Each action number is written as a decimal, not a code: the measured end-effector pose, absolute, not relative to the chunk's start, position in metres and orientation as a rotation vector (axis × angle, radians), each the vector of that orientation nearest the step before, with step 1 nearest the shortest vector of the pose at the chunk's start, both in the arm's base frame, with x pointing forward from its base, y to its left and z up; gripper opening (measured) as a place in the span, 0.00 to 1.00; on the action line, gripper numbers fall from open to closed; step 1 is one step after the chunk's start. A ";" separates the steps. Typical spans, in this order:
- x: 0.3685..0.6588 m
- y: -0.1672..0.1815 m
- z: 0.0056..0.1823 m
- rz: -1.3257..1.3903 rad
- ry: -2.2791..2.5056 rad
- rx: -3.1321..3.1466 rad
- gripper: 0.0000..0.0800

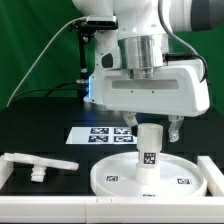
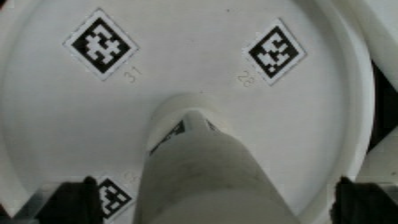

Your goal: Assemble round table

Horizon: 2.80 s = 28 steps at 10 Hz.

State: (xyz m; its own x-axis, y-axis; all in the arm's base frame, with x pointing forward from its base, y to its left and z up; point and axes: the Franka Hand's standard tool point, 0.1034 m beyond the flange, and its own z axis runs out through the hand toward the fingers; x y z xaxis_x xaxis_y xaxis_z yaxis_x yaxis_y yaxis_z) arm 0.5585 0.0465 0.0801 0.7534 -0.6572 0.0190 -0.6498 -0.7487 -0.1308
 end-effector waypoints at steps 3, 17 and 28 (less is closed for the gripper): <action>0.563 0.043 0.081 -0.147 0.254 -3.097 0.81; 0.561 0.038 0.078 -0.070 1.885 -2.355 0.51; 0.561 0.038 0.082 -0.124 0.977 -2.869 0.81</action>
Offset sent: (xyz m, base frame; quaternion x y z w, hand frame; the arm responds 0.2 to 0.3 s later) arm -0.0018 0.0014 -0.0035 0.0288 0.0116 -0.2739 0.9612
